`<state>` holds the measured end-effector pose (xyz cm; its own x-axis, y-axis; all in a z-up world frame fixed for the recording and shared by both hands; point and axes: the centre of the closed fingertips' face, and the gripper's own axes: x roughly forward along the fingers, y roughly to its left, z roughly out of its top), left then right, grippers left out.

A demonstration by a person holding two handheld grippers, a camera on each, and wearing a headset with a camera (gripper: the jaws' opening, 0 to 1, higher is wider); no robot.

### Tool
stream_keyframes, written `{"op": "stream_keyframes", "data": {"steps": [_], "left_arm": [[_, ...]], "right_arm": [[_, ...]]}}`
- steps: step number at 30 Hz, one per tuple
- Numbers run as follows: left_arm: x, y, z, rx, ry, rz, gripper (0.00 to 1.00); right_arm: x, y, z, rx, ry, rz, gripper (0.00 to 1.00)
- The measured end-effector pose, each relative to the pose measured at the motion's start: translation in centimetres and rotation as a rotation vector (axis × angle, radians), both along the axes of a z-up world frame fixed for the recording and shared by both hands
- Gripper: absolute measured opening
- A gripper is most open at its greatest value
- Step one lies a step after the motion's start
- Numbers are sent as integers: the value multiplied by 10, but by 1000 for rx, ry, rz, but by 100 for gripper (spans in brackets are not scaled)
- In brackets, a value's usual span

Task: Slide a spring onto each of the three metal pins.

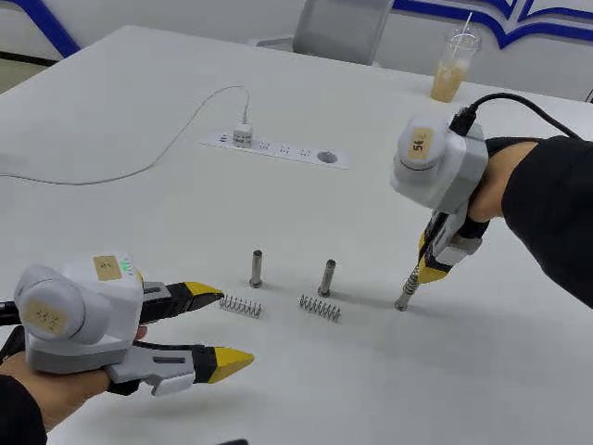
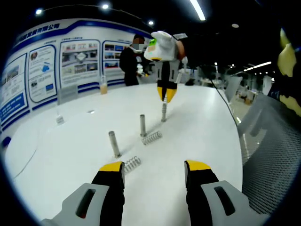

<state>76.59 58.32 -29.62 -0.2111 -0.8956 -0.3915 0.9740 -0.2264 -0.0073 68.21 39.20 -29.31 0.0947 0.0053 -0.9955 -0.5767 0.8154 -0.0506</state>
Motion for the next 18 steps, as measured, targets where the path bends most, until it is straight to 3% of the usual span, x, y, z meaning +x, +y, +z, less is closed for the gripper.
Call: {"op": "stream_keyframes", "data": {"steps": [18], "left_arm": [[-1, -1, -1, -1, 3, 5, 52]], "right_arm": [[-2, 1, -22, 18, 24, -26, 12]]}}
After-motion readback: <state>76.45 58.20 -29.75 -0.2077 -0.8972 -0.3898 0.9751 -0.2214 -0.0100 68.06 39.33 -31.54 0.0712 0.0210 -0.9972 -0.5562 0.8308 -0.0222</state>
